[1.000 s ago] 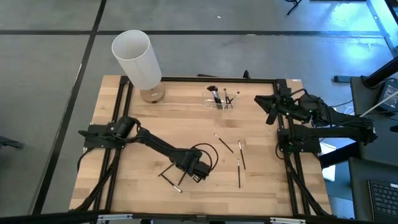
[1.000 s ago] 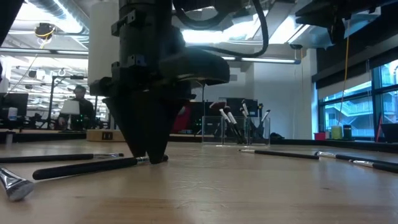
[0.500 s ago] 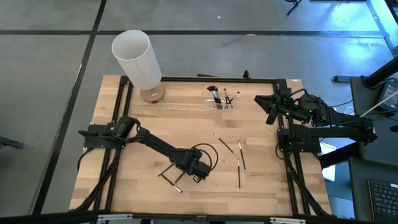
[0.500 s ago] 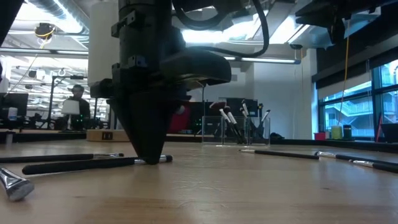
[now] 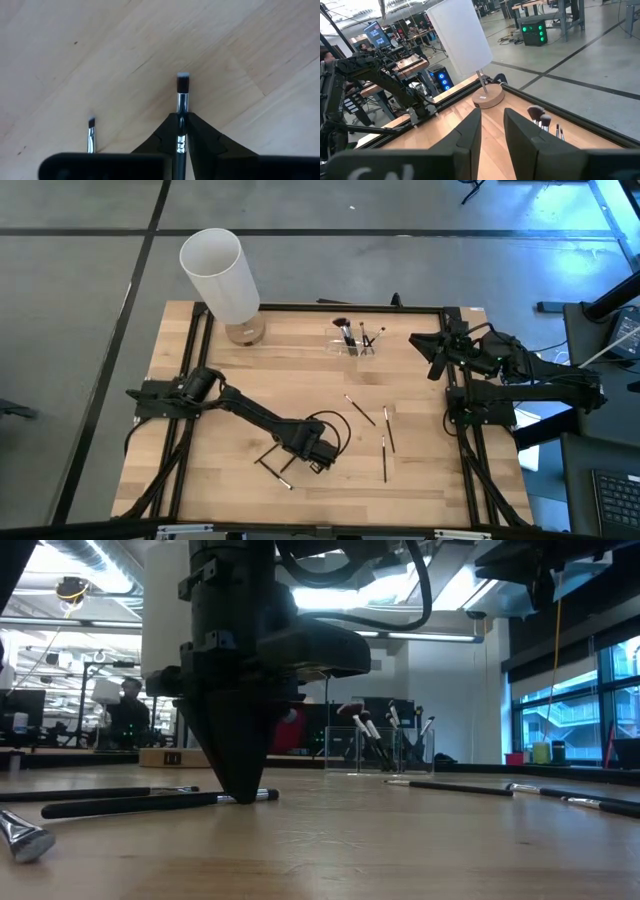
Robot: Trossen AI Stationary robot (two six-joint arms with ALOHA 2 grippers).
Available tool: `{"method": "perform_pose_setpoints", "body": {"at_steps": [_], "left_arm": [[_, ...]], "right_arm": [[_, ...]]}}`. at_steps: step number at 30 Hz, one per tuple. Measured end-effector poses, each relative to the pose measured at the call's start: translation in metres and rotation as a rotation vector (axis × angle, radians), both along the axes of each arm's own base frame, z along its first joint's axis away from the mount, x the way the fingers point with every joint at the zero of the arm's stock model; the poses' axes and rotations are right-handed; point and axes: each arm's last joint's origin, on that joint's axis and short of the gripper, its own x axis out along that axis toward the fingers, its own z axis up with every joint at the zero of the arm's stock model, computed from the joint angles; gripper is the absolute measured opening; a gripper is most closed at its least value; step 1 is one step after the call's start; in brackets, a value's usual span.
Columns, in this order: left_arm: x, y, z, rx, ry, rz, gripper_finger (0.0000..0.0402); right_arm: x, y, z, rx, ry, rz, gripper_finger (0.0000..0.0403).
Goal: Put items in baskets/containers
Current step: Put the black eyeshadow brush into the transparent organizer
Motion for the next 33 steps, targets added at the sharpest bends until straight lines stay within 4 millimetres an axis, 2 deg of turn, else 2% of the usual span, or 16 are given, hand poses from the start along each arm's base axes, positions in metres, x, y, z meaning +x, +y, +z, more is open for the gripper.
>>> {"method": "perform_pose_setpoints", "body": {"at_steps": [12,22,28,33], "left_arm": [[0.002,0.003,0.000,0.018,-0.011,-0.006,0.0028],[0.018,0.022,0.014,0.058,-0.063,-0.048,0.0028],[0.039,0.053,0.036,0.183,-0.153,-0.075,0.0028],[0.064,0.094,0.055,0.452,-0.298,-0.074,0.0028]], "right_arm": [[0.000,0.000,0.000,0.000,0.000,0.000,0.0084],[0.000,0.000,0.000,0.001,0.000,0.000,0.0084],[0.000,0.000,0.000,-0.009,0.002,0.017,0.0084],[-0.006,0.001,0.001,-0.030,-0.006,0.019,0.0084]]}}
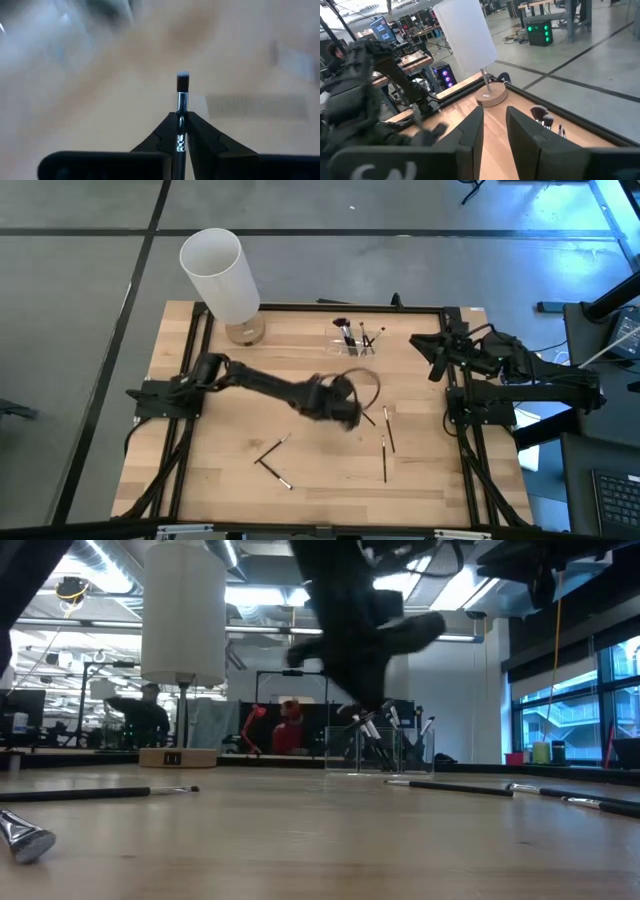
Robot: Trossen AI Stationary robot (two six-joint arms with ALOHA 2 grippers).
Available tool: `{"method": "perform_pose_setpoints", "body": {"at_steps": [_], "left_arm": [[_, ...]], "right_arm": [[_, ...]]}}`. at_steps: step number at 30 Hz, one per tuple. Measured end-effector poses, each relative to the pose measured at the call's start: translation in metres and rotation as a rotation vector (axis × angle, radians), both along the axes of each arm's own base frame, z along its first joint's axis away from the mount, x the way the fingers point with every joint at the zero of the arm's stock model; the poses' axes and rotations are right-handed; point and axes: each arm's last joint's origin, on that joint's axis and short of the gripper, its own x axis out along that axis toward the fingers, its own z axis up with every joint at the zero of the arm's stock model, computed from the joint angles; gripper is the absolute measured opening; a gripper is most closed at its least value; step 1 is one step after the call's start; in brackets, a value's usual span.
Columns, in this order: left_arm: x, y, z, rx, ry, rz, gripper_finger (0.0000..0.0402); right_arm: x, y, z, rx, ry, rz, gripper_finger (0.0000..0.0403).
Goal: Put items in baskets/containers
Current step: Put the black eyeshadow brush into the transparent organizer
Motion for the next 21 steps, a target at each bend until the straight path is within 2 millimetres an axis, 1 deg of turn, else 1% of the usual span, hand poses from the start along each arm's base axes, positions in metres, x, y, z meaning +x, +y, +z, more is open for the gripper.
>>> {"method": "perform_pose_setpoints", "body": {"at_steps": [3,7,9,12,14,16,18,21], "left_arm": [[0.019,0.029,0.012,0.160,-0.150,0.024,0.0028],[0.039,0.071,0.033,0.288,-0.368,0.070,0.0028],[0.045,0.091,0.045,0.340,-0.471,0.088,0.0029],[0.049,0.120,0.060,0.392,-0.599,0.117,0.0029],[0.050,0.136,0.061,0.414,-0.646,0.115,0.0029],[0.052,0.151,0.057,0.427,-0.665,0.097,0.0029],[0.054,0.165,0.049,0.425,-0.687,0.080,0.0029],[0.057,0.182,0.033,0.407,-0.699,0.071,0.0029]], "right_arm": [[-0.008,0.001,0.002,-0.013,-0.020,0.001,0.0084],[-0.020,0.002,0.004,-0.027,-0.053,0.001,0.0084],[-0.027,0.003,0.004,-0.036,-0.064,0.000,0.0084],[-0.034,0.004,0.004,-0.043,-0.073,-0.007,0.0084],[-0.037,0.004,0.004,-0.045,-0.086,-0.007,0.0084],[-0.038,0.004,0.004,-0.049,-0.088,-0.007,0.0084],[-0.037,0.004,0.004,-0.051,-0.083,-0.007,0.0084],[-0.037,0.004,0.003,-0.054,-0.072,-0.006,0.0084]]}}
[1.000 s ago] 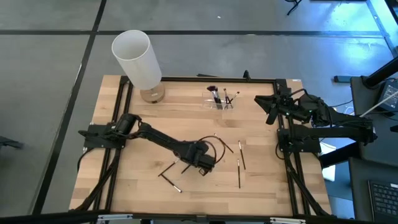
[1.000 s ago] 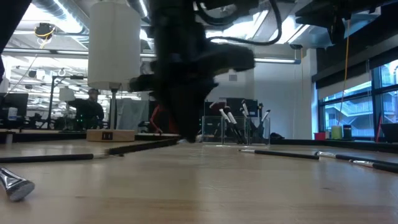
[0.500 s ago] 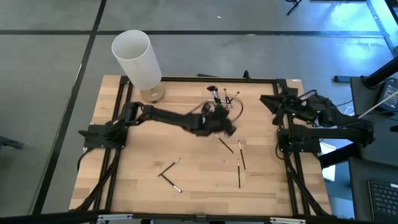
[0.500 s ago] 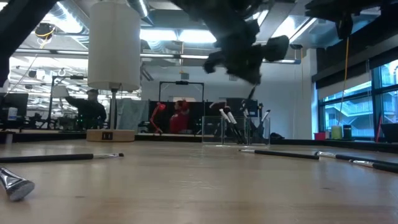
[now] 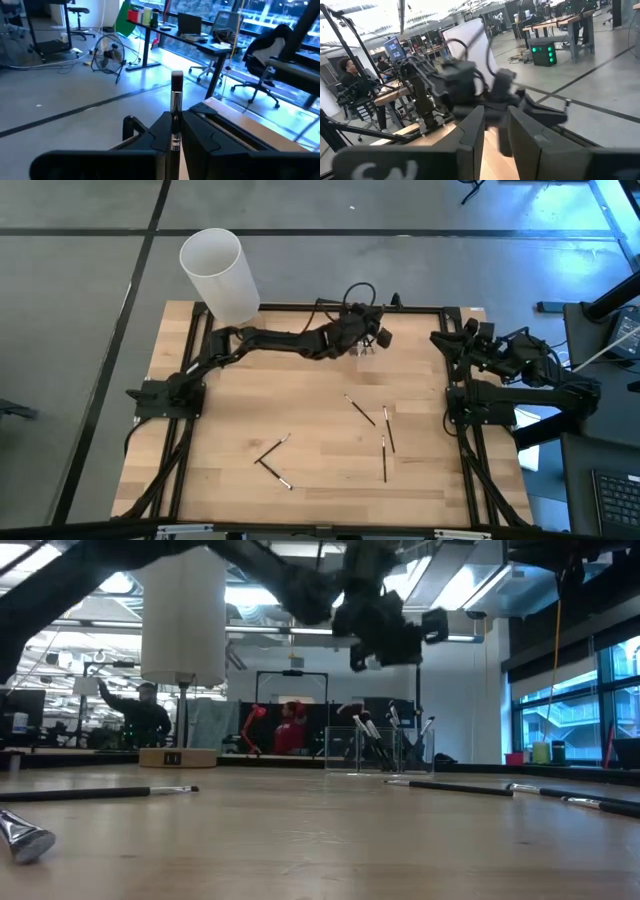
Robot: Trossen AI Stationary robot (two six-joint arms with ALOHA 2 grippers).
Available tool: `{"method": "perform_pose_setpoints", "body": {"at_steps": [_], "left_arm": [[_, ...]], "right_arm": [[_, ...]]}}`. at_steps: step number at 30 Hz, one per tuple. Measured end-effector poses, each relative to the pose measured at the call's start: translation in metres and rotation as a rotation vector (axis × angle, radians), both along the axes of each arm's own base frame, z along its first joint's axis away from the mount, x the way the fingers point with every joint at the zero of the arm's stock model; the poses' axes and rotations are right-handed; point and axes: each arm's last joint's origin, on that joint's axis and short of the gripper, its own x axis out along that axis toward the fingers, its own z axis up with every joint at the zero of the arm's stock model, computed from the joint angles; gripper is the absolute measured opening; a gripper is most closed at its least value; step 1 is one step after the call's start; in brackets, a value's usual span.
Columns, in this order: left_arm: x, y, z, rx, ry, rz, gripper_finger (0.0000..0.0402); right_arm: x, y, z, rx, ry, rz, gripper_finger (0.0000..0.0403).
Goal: Put items in baskets/containers
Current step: Put the black eyeshadow brush into the transparent organizer
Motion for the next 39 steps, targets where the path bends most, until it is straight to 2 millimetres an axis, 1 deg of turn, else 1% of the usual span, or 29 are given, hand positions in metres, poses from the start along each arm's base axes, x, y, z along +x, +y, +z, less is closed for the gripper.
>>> {"method": "perform_pose_setpoints", "body": {"at_steps": [3,5,15,18,22,30,33,35,39], "left_arm": [[0.001,0.011,-0.013,-0.019,0.011,0.001,0.0029],[0.001,0.013,-0.018,-0.026,0.017,0.006,0.0029],[0.003,-0.001,-0.027,-0.056,0.103,-0.018,0.0029],[0.002,-0.001,-0.030,-0.064,0.144,-0.011,0.0034],[0.001,0.001,-0.031,-0.059,0.149,0.014,0.0056],[0.001,0.000,-0.031,-0.031,0.181,0.004,0.0121],[0.000,-0.001,-0.026,-0.036,0.180,-0.021,0.0140],[-0.002,-0.002,-0.020,-0.044,0.178,-0.034,0.0150],[-0.004,-0.008,-0.012,-0.058,0.194,-0.065,0.0157]], "right_arm": [[0.000,0.000,0.000,0.001,0.004,0.000,0.0084],[0.000,0.000,-0.001,0.000,0.008,0.000,0.0084],[0.000,0.000,-0.001,0.002,0.008,0.000,0.0084],[0.000,0.000,-0.001,0.008,0.004,0.000,0.0084],[0.000,0.000,-0.001,0.008,0.004,0.000,0.0084],[0.000,0.000,-0.001,0.005,0.008,-0.001,0.0084],[0.000,0.000,-0.001,0.005,0.010,-0.001,0.0084],[0.000,0.000,-0.001,0.005,0.010,-0.001,0.0084],[0.000,0.000,-0.001,0.005,0.011,-0.001,0.0084]]}}
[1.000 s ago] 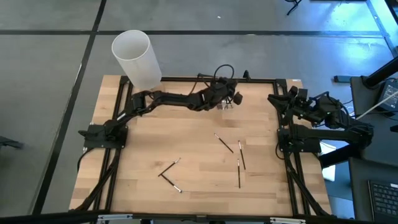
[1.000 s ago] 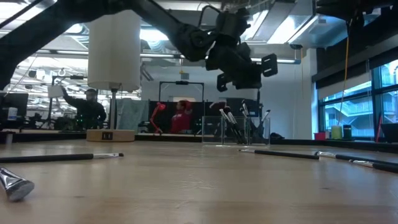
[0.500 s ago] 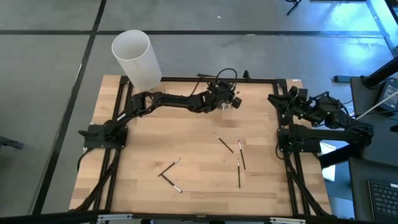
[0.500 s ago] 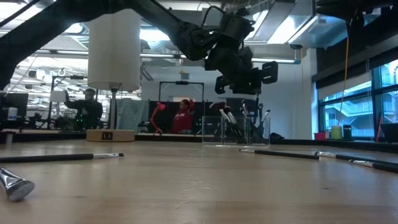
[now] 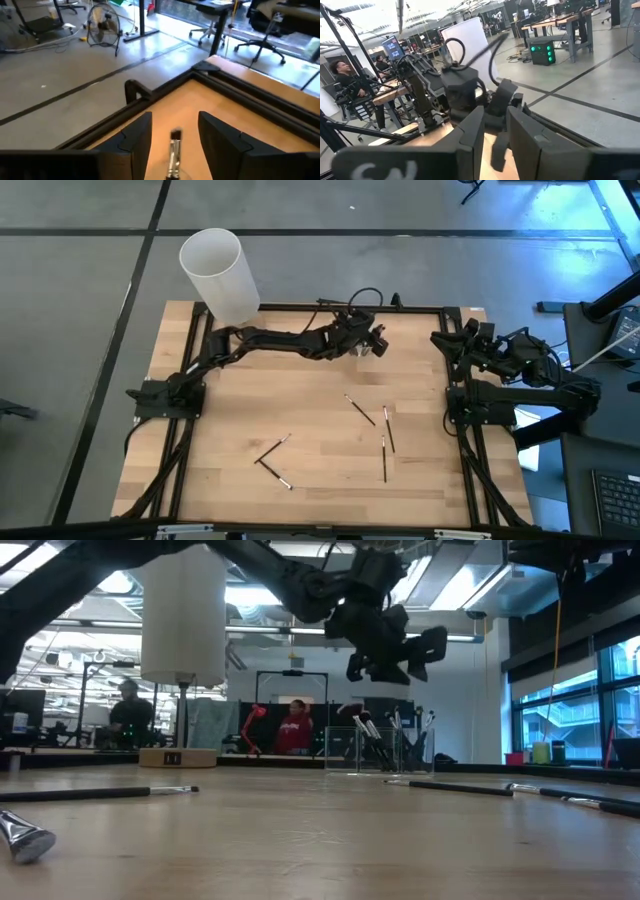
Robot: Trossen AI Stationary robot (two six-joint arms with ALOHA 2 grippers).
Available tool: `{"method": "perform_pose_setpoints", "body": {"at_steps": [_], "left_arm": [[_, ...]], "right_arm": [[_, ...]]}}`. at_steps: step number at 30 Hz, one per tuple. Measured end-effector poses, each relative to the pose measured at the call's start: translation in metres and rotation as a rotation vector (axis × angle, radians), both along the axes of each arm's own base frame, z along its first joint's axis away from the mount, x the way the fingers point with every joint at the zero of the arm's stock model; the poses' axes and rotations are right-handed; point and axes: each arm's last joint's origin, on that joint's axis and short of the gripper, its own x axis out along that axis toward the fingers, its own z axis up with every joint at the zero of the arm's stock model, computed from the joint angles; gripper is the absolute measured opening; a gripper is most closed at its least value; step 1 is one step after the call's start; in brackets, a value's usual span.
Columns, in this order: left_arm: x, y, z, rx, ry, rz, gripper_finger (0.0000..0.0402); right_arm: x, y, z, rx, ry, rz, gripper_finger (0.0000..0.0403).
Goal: Put items in baskets/containers
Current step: Put the black eyeshadow brush into the transparent organizer
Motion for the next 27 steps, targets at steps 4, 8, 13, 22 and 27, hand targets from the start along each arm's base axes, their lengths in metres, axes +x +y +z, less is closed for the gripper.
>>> {"method": "perform_pose_setpoints", "body": {"at_steps": [4,8,13,22,27], "left_arm": [[-0.003,-0.016,0.013,0.017,0.057,-0.059,0.0153],[-0.007,-0.039,0.011,0.006,0.196,-0.144,0.0144],[-0.007,-0.072,-0.010,-0.092,0.349,-0.329,0.0134],[-0.012,-0.108,-0.037,-0.143,0.566,-0.596,0.0129],[-0.016,-0.111,-0.040,-0.078,0.657,-0.746,0.0129]], "right_arm": [[0.000,0.000,0.000,0.000,0.000,0.000,0.0084],[0.000,0.000,0.000,0.001,0.000,0.000,0.0084],[0.000,0.000,0.000,0.005,-0.002,0.000,0.0084],[0.003,0.000,-0.001,0.036,-0.002,0.000,0.0084],[0.009,-0.001,0.000,0.036,0.006,0.000,0.0084]]}}
